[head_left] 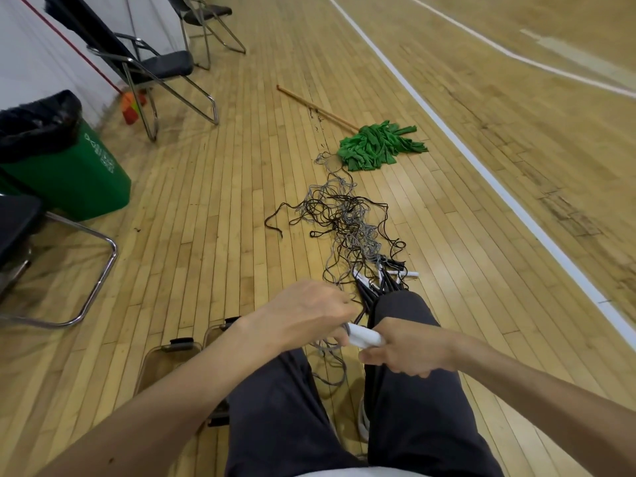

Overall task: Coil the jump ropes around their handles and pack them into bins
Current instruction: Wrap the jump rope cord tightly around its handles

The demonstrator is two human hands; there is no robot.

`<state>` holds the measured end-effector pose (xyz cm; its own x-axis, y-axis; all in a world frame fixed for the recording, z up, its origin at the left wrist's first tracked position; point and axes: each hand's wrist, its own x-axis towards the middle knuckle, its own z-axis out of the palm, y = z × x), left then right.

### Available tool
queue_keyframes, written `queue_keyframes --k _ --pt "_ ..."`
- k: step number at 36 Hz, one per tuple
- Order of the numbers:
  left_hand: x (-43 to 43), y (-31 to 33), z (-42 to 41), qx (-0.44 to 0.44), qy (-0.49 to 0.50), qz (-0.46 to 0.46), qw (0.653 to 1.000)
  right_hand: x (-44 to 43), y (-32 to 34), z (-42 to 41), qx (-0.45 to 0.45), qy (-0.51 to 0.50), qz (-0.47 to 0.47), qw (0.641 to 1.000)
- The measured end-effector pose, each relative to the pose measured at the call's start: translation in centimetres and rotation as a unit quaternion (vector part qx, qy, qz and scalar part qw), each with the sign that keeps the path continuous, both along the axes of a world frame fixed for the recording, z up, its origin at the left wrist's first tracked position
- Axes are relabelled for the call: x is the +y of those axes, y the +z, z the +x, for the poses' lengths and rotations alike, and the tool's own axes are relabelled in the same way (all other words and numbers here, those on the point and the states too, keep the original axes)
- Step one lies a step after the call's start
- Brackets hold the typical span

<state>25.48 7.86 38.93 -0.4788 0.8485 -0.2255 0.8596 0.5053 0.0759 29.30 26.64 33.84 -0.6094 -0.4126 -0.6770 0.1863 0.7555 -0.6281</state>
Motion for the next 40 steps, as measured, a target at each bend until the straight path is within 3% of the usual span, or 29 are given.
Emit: queue_keyframes --k 6,15,19,23,28,36,40 --pt "-0.1 0.4 -0.2 -0.055 0.031 0.006 0.998 0.6 -0.3 0.3 0.025 0.053 -0.002 0.998" --pt "0.9 1.7 0.9 -0.114 0.041 0.104 0.987 1.4 0.2 1.2 0.095 0.073 -0.046 0.992" --pt "1.0 2.1 1.1 -0.19 0.073 0.146 0.968 1.6 0.6 1.6 0.111 0.075 -0.071 0.988" --pt "1.0 2.8 1.0 -0.302 0.13 0.187 0.926 1.7 1.1 2.1 0.12 0.065 -0.099 0.986" --pt "0.6 2.8 0.3 -0.432 0.182 0.275 0.839 1.7 1.9 2.9 0.13 0.04 -0.148 0.98" --pt "1.1 1.7 1.5 -0.514 0.221 0.385 0.734 1.0 1.6 4.0 0.135 -0.019 -0.229 0.964" --pt "1.5 1.2 2.3 -0.513 0.25 0.441 0.692 0.8 1.3 4.1 0.135 -0.067 -0.278 0.949"
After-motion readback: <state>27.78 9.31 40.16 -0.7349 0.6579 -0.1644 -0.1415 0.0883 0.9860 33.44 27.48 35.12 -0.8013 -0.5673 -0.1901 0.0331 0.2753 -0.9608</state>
